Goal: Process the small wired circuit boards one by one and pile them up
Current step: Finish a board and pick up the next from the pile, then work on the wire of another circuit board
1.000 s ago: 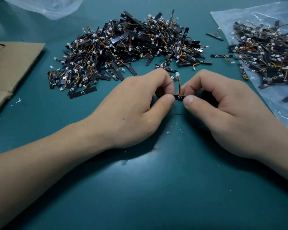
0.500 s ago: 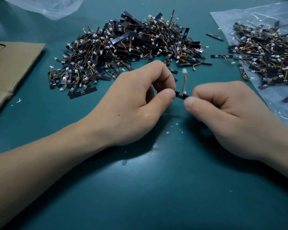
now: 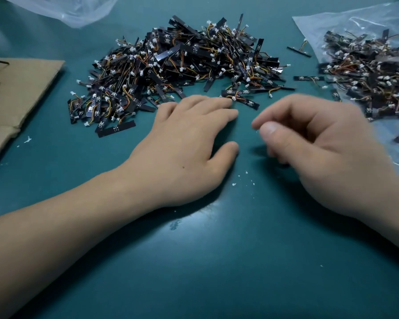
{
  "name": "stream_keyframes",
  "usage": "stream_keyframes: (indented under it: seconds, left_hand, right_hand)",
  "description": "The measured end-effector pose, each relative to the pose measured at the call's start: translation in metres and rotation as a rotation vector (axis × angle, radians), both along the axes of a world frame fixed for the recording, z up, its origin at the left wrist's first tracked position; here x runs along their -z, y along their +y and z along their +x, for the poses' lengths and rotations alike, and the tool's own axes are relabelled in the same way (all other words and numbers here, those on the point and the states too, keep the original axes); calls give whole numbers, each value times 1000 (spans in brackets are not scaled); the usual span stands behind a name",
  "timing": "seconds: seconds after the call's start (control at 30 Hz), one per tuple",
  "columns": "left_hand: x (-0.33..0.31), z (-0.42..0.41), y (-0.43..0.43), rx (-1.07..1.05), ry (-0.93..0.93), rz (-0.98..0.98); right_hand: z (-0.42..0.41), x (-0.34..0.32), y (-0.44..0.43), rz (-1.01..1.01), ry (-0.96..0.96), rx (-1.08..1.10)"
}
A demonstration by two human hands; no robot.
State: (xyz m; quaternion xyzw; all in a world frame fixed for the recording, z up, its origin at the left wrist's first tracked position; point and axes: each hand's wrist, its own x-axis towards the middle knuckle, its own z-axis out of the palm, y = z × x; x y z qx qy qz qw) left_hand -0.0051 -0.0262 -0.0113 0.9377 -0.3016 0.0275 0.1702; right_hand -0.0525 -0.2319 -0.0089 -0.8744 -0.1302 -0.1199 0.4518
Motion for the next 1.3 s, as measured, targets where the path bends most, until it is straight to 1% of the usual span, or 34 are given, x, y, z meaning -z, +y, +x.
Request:
stream_keyframes:
  seconds: [0.03,0.1,0.2,0.3,0.33,0.47,0.57,0.63,0.77,0.83,0.9,1.0,1.13,1.23,1.3]
  left_hand:
    - [0,0,0,1,-8,-3]
    - [0,-1,1,2,-21,-15]
    - [0,-3,1,37,-4,7]
    - [0,-1,1,106,-13,136]
    - [0,-1,1,115,-16,145]
    - [-1,0,2,119,-25,72]
    - [-2,-1,3,119,-32,13]
    - [-2,-1,3,117,-31,-25]
    - [-4,-2,2,74,-8,-175]
    - [-4,-3,1,21,-13,-202]
    - [-4,-3,0,-9,-29,-189]
    - [-3,-6,-1,12,-37,-142]
    - [-5,-7,1,85,-28,-191]
    - [-6,-7,0,152,-6,-75]
    - [-4,-7,0,137,-10,-41]
  right_hand:
    - [-2,1,1,-86,-19,-16]
    - [-5,1,2,-161,-43,-22]
    - [-2,0,1,-194,-43,16]
    - [2,0,-1,-209,-4,64]
    - [2,0,-1,-219,17,78]
    - [2,-2,3,-321,100,118]
    - [1,-3,7,-477,123,69]
    - [1,-4,7,-534,122,34]
    - [3,-1,5,-509,115,14]
    - [3,0,3,-487,109,39]
    - [3,0,3,-492,118,67]
    - [2,-1,5,-543,123,41]
    - [2,-2,6,-552,111,5]
    - [3,0,3,-536,98,33]
    - [4,1,2,-505,111,57]
